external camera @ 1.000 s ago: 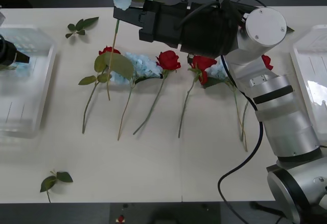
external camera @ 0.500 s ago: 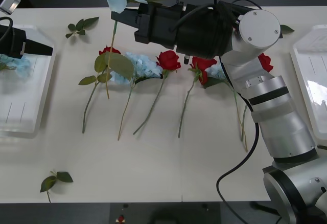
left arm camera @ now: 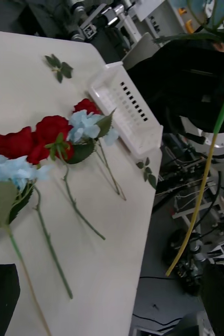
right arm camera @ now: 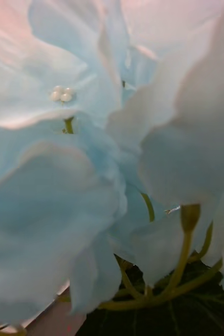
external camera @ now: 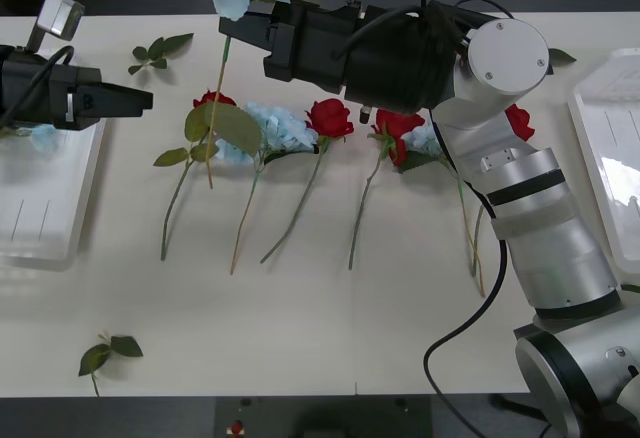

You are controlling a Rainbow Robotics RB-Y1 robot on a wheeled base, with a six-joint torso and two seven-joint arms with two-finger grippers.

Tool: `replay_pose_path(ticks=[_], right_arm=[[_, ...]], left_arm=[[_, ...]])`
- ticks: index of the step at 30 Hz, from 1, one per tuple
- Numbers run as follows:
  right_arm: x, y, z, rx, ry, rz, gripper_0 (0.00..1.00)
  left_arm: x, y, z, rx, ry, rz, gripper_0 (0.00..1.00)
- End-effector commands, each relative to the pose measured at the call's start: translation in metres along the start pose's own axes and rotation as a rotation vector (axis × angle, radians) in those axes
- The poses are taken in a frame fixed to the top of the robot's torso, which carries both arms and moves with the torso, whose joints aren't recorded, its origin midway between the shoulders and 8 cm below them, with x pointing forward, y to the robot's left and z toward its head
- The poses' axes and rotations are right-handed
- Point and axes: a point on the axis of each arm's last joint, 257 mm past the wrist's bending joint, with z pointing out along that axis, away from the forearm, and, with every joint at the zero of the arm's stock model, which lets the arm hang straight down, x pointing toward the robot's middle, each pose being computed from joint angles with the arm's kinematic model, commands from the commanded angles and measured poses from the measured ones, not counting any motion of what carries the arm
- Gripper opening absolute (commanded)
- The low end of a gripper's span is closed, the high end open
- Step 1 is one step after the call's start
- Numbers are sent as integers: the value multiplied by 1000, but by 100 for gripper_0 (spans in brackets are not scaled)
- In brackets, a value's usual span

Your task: Put the red flowers into the right box and the blue flowers into the left box

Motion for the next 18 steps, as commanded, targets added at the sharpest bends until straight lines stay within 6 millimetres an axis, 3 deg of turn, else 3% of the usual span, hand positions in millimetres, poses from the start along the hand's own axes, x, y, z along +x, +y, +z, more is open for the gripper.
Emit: replay_pose_path(ticks=[1,9,18], right_arm=[[-13,22,14,-52,-24,-49,0],[-13,24,15,-57,-25,-50,0],[-12,24,16,-57,-25,-48,0]], left_arm=[[-16,-26,14,85,-24,89,100],[-35,-61,37,231,-72,100,100],[-43,-79,67,312,-90,116,100]])
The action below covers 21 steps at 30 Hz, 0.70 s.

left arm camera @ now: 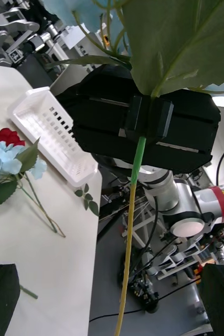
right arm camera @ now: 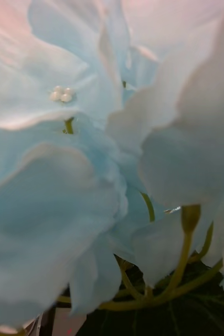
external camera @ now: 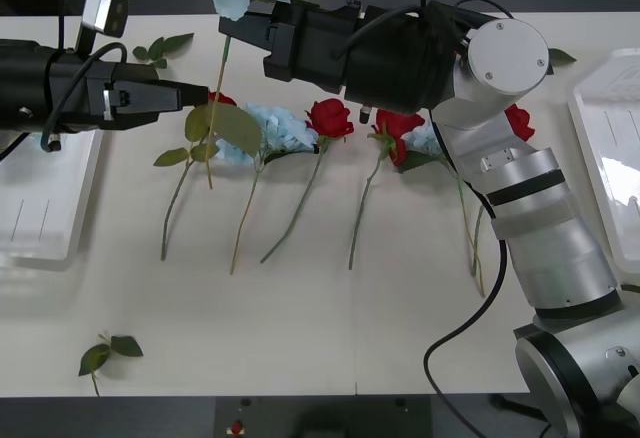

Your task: Put the red flowers into the right box and the blue flowers into the left box

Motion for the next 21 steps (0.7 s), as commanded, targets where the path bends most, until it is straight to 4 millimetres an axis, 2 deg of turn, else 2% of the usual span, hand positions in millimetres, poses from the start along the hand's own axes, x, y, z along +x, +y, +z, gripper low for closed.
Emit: replay_pose_path(ticks=[1,8,9,10,11,12,13,14,21], right_arm=[[-12,25,16,-57,-24,-50,0],[-12,25,16,-58,-24,-48,0],[-12,25,16,-58,-26,-49,0],[-12,25,16,-58,-26,-49,0],[-12,25,16,-58,-24,-49,0],[-12,25,16,-57,-25,-48,0],[-11,26,17,-59,-23,-48,0],[-12,25,16,-58,-24,-48,0],[-11,27,18,-61,-24,-43,0]], left_arm=[[-26,-20,25,62,11,99,100],[-24,-19,45,76,24,111,100],[-23,-18,46,70,32,112,95],[-21,-15,46,62,40,112,86],[-21,-14,46,57,43,112,81],[-19,-13,46,54,48,112,68],[-18,-12,46,49,53,111,19],[-16,-10,45,41,60,111,0],[-13,-6,45,27,75,111,0]])
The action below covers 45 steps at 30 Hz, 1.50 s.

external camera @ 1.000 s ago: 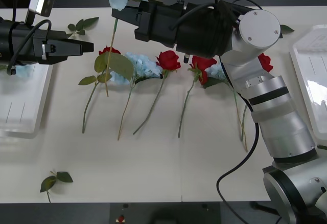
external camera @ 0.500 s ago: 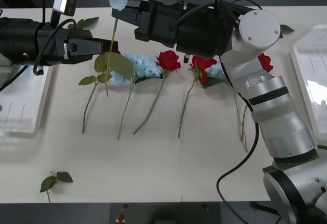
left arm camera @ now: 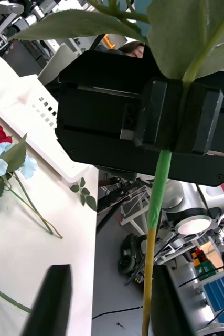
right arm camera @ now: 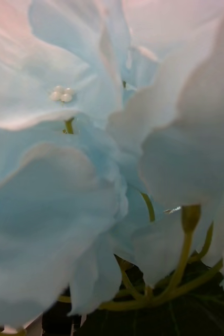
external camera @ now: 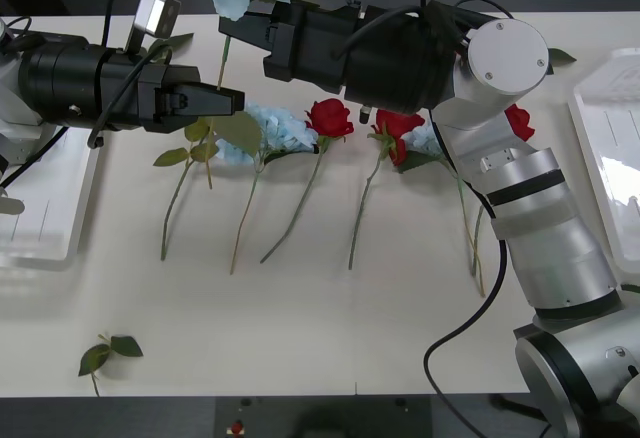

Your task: Put the red flowers into the right box and the blue flowers into the left box

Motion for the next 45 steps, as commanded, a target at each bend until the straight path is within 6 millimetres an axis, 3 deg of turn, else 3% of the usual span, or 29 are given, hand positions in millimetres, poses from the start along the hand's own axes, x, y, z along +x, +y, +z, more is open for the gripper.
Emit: replay_pose_path(ticks=[1,17,18,19,20,21,25,33,45], right_arm=[[-11,27,18,-63,-24,-43,0],[-11,28,19,-64,-25,-39,0],[-11,27,19,-63,-25,-41,19],[-11,27,19,-64,-26,-40,57],[-11,28,19,-64,-25,-40,70],[-10,28,19,-65,-23,-39,81],[-10,28,18,-68,-21,-36,98],[-11,27,18,-66,-21,-33,100],[-7,22,9,-58,10,-47,100]], left_arm=[[-19,-9,2,-1,16,80,0],[-18,-9,3,-1,19,75,0],[-18,-9,3,0,18,75,0],[-19,-9,3,-1,17,73,0],[-19,-9,2,0,17,74,0],[-19,-9,2,0,17,74,0],[-18,-9,3,0,18,73,0],[-18,-6,-7,-31,31,70,0],[-23,10,-92,-298,164,136,0]])
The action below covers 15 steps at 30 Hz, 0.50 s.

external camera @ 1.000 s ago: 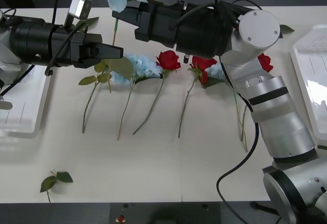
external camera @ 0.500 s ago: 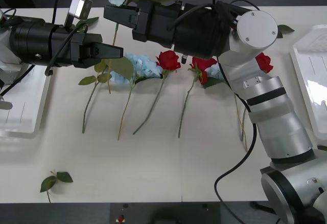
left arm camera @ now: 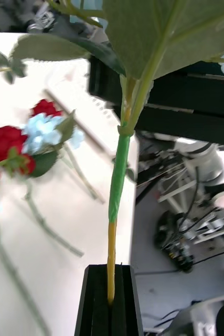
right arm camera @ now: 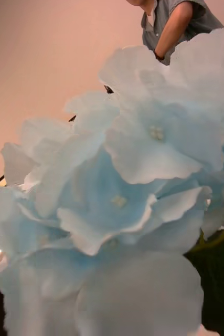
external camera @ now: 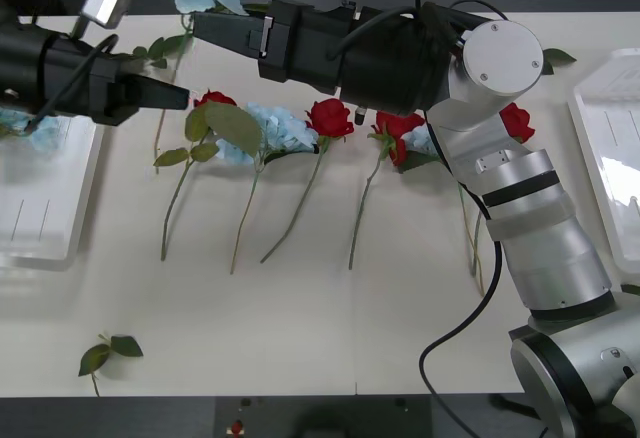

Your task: Put the red flowers into the right box and the blue flowers into the left box

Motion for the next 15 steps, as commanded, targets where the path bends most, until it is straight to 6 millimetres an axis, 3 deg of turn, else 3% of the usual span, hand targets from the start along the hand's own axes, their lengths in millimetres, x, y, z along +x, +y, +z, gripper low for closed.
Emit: replay_pose_path(ticks=[1,8,15], right_arm=[[-7,18,3,-46,29,-62,100],[23,-2,-36,13,264,15,100],[71,-58,-101,256,479,181,100]], left_arm=[[-23,1,-40,-114,46,89,0],[-24,27,-105,-331,104,100,0],[-14,64,-189,-622,194,74,0]])
